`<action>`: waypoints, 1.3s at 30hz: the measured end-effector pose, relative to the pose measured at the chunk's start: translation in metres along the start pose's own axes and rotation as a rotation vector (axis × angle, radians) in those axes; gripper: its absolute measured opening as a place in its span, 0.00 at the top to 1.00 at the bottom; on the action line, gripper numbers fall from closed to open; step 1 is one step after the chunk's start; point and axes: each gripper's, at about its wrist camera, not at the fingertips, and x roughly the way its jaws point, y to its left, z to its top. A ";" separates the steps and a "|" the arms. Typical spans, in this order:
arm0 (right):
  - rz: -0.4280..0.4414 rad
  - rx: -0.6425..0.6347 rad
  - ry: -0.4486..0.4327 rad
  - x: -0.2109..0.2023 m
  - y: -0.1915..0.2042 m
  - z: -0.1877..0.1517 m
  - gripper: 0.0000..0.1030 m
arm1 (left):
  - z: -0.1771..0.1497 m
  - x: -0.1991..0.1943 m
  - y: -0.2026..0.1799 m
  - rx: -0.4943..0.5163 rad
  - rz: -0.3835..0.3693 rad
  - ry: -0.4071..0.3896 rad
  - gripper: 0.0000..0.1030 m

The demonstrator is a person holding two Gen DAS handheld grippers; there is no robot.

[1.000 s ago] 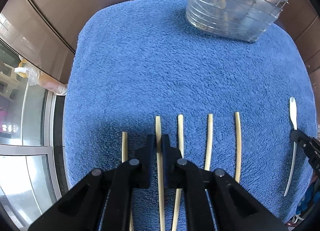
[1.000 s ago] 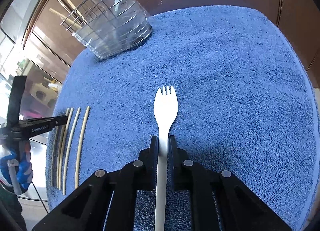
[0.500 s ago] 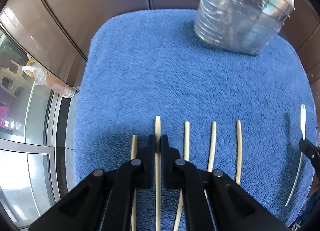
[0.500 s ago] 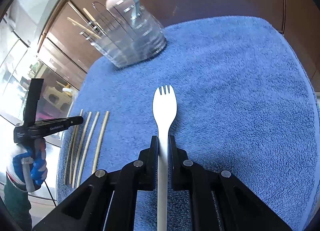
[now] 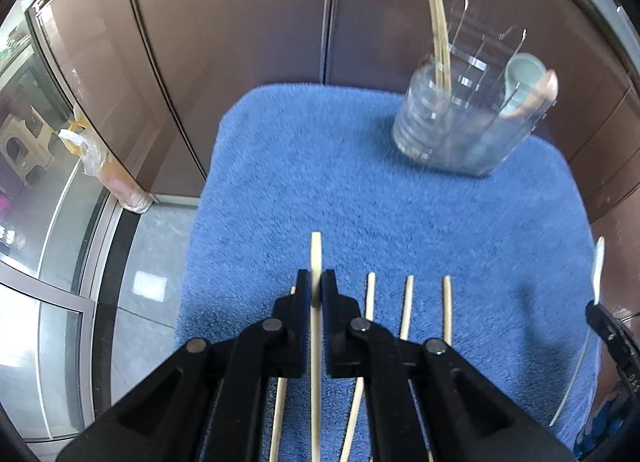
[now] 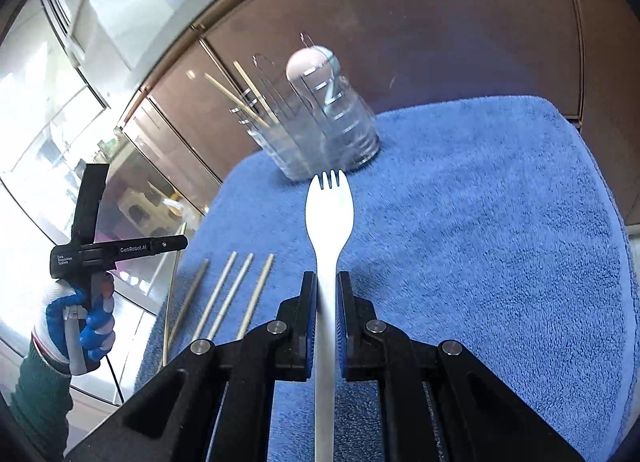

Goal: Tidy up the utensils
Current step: 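Lift the spork with the right gripper while the left lifts the chopstick toward the holder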

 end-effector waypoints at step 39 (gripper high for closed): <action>-0.025 -0.358 -0.768 0.026 0.091 0.189 0.91 | 0.169 -0.101 -0.042 -0.114 -0.323 -0.780 0.96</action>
